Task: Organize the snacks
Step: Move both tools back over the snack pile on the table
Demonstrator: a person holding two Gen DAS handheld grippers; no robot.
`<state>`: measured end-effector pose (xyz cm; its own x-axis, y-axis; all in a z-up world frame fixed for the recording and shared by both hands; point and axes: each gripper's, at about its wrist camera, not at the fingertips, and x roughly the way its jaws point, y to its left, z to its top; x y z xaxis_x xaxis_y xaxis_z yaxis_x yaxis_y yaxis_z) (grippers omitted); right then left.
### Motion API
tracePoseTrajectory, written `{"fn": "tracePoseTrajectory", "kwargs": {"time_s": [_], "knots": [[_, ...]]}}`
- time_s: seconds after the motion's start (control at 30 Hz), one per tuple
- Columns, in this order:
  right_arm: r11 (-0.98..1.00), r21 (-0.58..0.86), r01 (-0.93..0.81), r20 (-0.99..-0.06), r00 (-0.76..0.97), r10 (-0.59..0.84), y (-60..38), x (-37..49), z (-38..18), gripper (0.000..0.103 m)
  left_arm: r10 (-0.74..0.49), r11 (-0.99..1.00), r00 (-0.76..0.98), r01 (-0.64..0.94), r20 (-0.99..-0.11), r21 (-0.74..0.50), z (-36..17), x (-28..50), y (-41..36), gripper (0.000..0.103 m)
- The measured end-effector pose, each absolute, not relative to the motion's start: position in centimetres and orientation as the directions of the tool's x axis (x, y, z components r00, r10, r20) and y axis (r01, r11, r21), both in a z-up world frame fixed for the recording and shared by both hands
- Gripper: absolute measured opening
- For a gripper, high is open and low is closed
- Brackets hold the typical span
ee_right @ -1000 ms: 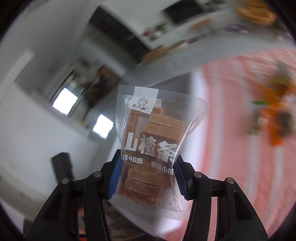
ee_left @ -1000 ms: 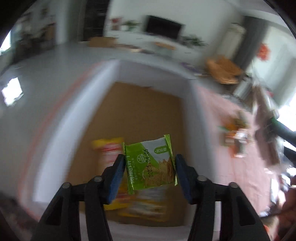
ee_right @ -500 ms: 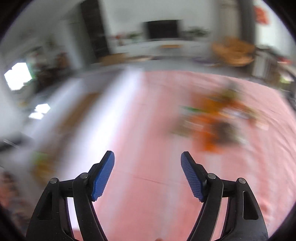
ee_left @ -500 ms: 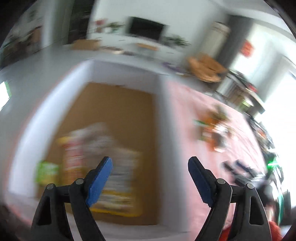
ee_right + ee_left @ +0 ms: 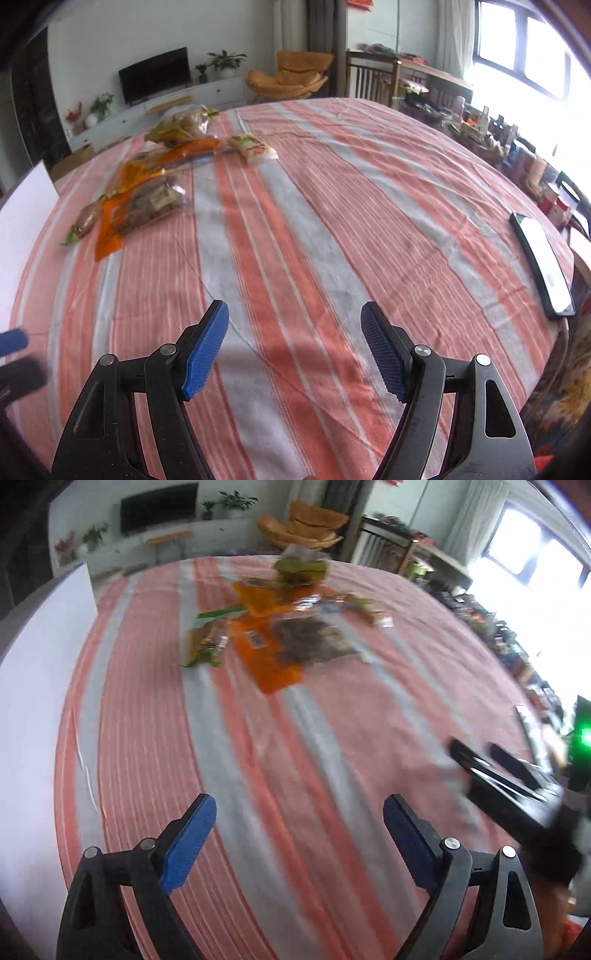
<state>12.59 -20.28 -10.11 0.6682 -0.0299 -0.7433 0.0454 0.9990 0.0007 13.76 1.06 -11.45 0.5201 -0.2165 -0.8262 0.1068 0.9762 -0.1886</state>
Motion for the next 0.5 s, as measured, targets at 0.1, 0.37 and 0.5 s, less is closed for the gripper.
{"fn": "tracePoseTrajectory", "kwargs": {"time_s": [0.1,0.37,0.5], "knots": [[1.0,-0.023,0.019,-0.761,0.648,-0.03,-19.8,12.6,-10.8,0.077,-0.178,0.984,0.546,0.087,-0.818,-0.156,-12.9,14.5,1.9,0.091],[1.0,-0.003,0.004,-0.778,0.628,-0.004,-19.8,12.7,-11.9,0.084,-0.154,0.988,0.591,0.08,-0.792,-0.133,-14.0,14.9,2.1,0.095],[1.0,-0.003,0.003,-0.777,0.629,-0.005,-19.8,12.6,-11.8,0.085,-0.102,0.991,0.577,0.128,-0.811,-0.033,-14.5,15.1,0.4,0.103]]}}
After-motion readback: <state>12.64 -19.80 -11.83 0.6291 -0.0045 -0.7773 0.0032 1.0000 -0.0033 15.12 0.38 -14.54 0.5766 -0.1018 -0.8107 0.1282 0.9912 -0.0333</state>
